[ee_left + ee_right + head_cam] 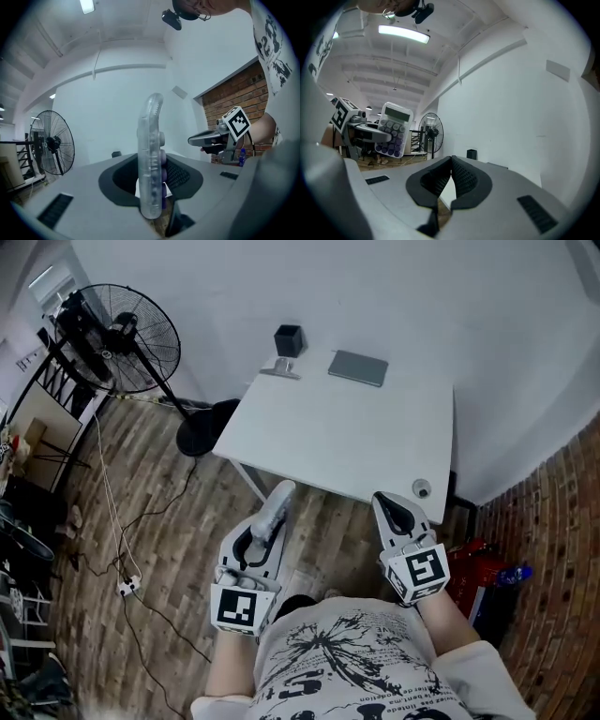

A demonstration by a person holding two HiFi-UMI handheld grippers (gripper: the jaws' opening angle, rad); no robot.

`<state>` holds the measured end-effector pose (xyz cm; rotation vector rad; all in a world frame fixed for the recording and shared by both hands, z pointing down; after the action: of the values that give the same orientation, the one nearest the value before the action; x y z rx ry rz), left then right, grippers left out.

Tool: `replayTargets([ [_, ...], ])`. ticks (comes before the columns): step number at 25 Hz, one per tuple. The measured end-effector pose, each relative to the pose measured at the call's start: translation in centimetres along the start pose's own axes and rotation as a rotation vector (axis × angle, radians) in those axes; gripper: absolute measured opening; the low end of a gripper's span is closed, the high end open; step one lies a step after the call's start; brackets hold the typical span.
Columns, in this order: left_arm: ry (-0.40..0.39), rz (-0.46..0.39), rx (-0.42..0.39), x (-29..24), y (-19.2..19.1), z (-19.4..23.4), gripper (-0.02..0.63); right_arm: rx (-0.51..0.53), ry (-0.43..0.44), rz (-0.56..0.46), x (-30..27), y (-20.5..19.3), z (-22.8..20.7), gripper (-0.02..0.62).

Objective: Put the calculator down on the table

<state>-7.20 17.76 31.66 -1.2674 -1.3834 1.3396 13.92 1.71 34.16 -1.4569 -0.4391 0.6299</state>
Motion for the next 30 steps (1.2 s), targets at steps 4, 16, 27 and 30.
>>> replayTargets([
  [4,-0.034,0.017,0.010,-3.9,-0.5,2.4,0.143,-0.007,-0.024,0.023,-3.4,-0.2,-1.7,0.015],
  [16,-0.249,0.090,-0.012,-18.3,-2.2,12.8,0.143,0.005,-0.182,0.062,-15.1,-0.1,-5.6,0.015],
  [27,-0.470,0.218,0.030,-31.0,-6.4,21.3,0.143,-0.053,-0.334,0.146,-25.2,-2.2,-8.7,0.015],
  [30,-0.521,0.269,0.044,-33.9,-8.6,22.3,0.143,-0.071,-0.363,0.181,-27.2,-3.6,-9.5,0.015],
])
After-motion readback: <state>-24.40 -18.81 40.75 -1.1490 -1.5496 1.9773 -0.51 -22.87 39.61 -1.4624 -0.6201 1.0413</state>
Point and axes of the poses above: the fingertips, and each gripper's own axes: x backward along the fingers, z to its left, y out of its top, the point moved 9 cm from there along x, backward along the fingers, and after that the axes turned 10 degrees about -y, right-handed, at the moved point
